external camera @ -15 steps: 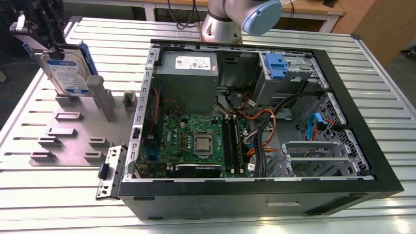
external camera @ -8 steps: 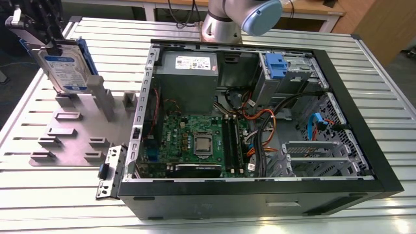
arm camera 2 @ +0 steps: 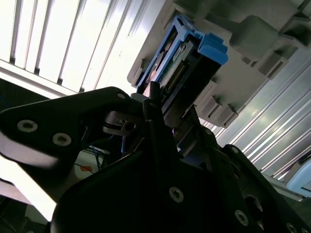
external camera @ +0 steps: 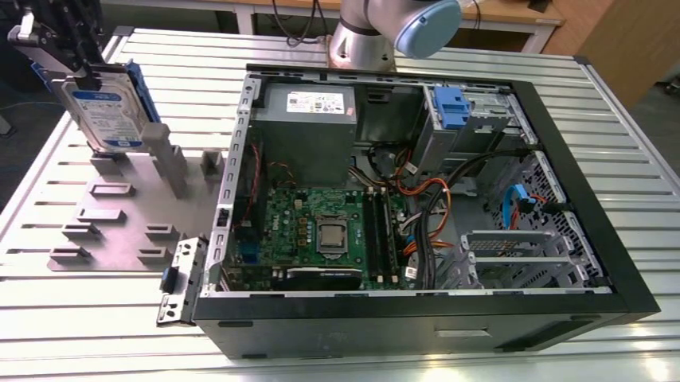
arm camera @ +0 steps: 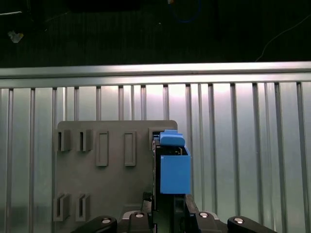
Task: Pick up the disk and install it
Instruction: 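Pick up the disk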
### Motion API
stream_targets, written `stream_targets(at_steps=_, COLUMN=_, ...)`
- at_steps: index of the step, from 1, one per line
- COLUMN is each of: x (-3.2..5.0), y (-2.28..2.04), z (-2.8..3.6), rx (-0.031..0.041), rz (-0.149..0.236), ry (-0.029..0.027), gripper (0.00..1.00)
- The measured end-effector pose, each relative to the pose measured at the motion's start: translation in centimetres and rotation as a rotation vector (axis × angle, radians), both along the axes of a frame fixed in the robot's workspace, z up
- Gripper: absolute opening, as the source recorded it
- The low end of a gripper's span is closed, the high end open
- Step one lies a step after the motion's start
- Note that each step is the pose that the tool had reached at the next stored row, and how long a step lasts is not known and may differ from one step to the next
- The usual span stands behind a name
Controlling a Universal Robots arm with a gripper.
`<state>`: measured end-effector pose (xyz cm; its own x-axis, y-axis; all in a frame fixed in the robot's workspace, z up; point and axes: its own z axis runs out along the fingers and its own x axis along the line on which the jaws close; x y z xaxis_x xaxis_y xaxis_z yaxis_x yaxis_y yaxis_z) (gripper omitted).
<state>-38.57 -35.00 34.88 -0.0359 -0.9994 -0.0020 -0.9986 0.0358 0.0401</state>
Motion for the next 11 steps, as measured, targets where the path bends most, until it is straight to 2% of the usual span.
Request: stream_targets(at_steps=11, x=0.00, y=0.00, z=0.11, rx=0.0000, rz=0.000, ry=0.0001, gripper=0.35)
